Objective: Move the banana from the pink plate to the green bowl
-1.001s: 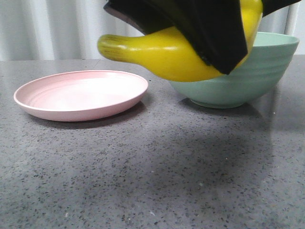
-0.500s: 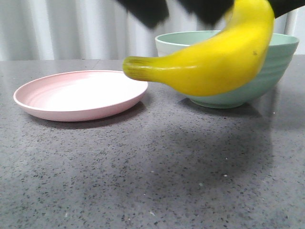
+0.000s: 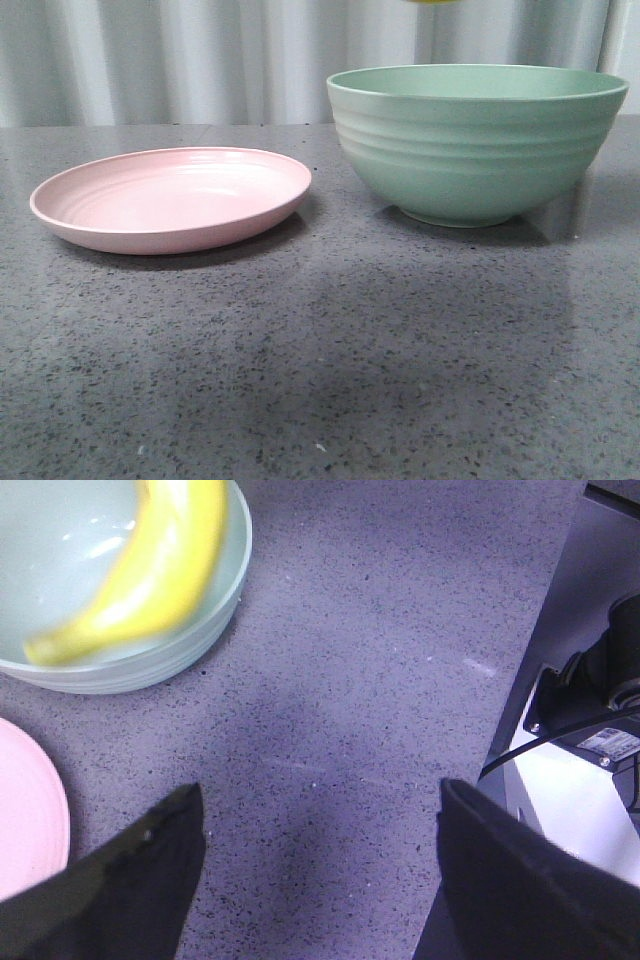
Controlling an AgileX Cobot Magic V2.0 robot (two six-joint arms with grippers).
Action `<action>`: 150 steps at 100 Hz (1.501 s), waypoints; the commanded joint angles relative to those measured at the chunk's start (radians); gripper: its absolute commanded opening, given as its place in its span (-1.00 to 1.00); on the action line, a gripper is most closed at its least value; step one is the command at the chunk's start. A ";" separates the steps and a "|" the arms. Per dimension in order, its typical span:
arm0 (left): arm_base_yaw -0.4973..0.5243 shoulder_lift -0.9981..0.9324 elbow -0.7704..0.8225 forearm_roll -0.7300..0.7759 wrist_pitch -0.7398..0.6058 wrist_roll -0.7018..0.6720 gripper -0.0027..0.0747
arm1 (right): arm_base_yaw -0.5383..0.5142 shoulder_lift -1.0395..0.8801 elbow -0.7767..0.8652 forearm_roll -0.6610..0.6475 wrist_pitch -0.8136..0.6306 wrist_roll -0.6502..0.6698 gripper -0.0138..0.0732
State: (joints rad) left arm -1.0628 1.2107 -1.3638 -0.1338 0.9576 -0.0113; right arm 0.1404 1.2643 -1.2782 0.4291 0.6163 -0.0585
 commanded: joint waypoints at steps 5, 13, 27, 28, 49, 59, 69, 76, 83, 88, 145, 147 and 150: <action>-0.002 -0.025 -0.034 -0.006 -0.051 -0.013 0.23 | -0.029 0.018 -0.045 -0.038 -0.131 -0.009 -0.80; -0.002 -0.025 -0.034 -0.006 -0.053 -0.013 0.23 | -0.029 0.054 -0.045 -0.076 -0.158 -0.009 -0.80; -0.002 -0.025 -0.034 -0.006 -0.053 -0.013 0.23 | -0.029 0.118 -0.045 -0.088 -0.195 -0.009 -0.80; -0.002 -0.025 -0.034 -0.006 -0.053 -0.013 0.23 | -0.029 0.124 -0.045 -0.089 -0.197 -0.009 -0.80; -0.002 -0.025 -0.034 -0.006 -0.053 -0.017 0.21 | -0.029 0.186 -0.045 -0.130 -0.212 -0.011 -0.49; -0.002 -0.025 -0.034 -0.006 -0.053 -0.017 0.21 | -0.025 0.200 -0.045 -0.143 -0.210 -0.025 -0.15; -0.002 -0.025 -0.034 -0.001 -0.053 -0.017 0.21 | -0.021 0.202 -0.045 -0.149 -0.210 -0.026 0.03; -0.002 -0.025 -0.034 -0.001 -0.053 -0.017 0.21 | -0.021 0.202 -0.045 -0.150 -0.214 -0.026 0.03; -0.002 -0.025 -0.034 -0.001 -0.053 -0.017 0.21 | -0.021 0.202 -0.045 -0.152 -0.214 -0.026 0.03; -0.002 -0.025 -0.034 -0.001 -0.053 -0.017 0.21 | -0.020 0.202 -0.045 -0.152 -0.214 -0.026 0.03; -0.002 -0.052 -0.032 0.082 -0.055 -0.115 -0.90 | -0.020 0.006 -0.043 -0.247 0.006 -0.026 -0.77; -0.002 -0.059 -0.029 0.082 -0.055 -0.115 -0.98 | -0.020 -0.004 -0.043 -0.252 0.015 -0.026 -0.85; -0.002 -0.067 -0.026 0.088 -0.057 -0.122 -0.98 | -0.020 -0.019 -0.038 -0.256 0.026 -0.026 -0.86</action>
State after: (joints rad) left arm -1.0628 1.1918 -1.3638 -0.0543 0.9613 -0.1125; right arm 0.1217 1.3161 -1.2885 0.1871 0.6441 -0.0724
